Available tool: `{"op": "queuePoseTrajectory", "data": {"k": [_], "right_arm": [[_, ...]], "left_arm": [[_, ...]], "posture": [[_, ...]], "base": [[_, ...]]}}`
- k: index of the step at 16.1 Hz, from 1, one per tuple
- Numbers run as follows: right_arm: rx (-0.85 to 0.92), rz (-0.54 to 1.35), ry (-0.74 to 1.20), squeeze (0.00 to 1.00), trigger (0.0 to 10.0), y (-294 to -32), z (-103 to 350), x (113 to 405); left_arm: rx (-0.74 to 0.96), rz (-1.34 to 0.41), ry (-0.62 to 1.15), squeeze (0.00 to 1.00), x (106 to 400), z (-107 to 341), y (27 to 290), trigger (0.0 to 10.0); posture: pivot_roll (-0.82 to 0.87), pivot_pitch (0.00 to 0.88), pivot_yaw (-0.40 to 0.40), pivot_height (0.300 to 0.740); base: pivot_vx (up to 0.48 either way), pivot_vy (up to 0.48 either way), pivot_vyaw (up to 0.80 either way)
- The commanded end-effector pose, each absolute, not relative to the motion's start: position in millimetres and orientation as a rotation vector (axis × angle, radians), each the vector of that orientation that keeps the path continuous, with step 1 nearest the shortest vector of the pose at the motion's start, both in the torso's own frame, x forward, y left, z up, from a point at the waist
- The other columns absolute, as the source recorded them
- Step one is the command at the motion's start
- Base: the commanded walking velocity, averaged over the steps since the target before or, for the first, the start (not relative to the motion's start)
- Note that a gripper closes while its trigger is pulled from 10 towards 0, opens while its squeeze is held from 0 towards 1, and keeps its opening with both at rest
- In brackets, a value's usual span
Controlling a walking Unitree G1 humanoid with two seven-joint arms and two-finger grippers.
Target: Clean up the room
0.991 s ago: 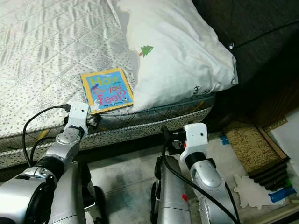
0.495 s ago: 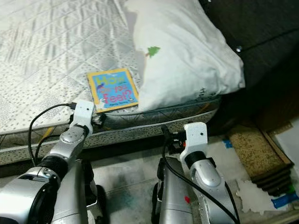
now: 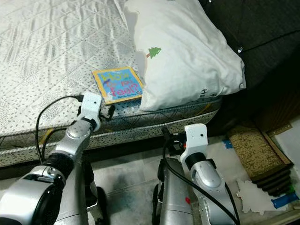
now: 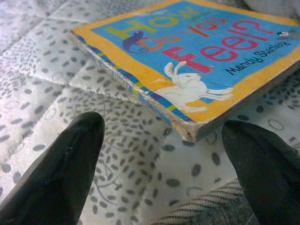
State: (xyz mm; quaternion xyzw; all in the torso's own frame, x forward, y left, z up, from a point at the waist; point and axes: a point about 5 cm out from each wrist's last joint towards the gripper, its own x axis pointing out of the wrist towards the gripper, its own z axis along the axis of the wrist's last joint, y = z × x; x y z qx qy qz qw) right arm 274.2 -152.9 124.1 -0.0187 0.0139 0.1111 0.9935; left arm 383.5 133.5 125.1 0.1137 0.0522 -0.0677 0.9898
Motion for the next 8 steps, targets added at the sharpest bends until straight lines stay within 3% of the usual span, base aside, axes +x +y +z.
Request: {"op": "queuePoseTrajectory", "data": {"k": [1,8], "right_arm": [[-0.040,0.218,0.044,0.00,10.0,-155,120,272],[-0.045,0.217,0.045,0.00,10.0,-157,118,273]], "left_arm": [[0.226,-0.135,0.107,0.00,382,123,135,10.0],[0.229,-0.020,0.111,0.00,383,126,161,10.0]], "posture": [[-0.11,0.281,-0.053,0.549],[-0.10,0.270,-0.053,0.549]], "base": [[0.000,0.000,0.00],[0.000,0.000,0.00]]}}
